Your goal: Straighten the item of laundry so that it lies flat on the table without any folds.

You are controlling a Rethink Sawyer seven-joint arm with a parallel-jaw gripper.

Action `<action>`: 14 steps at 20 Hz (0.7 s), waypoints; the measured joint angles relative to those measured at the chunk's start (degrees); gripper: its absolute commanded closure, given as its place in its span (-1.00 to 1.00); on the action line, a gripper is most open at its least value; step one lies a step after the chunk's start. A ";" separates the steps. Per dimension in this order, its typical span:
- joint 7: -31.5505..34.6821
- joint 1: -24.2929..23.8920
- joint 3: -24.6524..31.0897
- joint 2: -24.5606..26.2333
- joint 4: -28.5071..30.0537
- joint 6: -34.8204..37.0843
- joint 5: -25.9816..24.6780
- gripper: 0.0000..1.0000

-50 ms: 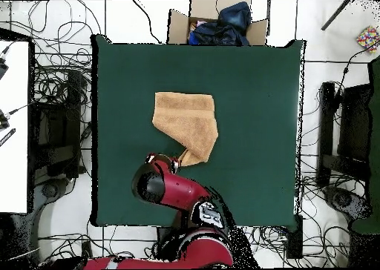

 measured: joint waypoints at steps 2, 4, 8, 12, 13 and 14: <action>0.00 2.29 -1.47 0.50 -0.16 0.00 0.91 -1.00; 0.00 5.05 -3.52 1.37 -0.69 0.01 1.58 -1.00; 0.00 8.94 -7.37 3.25 -2.37 1.13 1.66 -1.00; 0.00 11.16 -10.56 4.59 -4.04 3.78 1.65 -1.00; 0.00 11.57 -11.25 4.87 -4.44 4.54 1.65 -1.00; 0.00 11.63 -11.73 5.04 -4.82 5.40 1.66 -1.00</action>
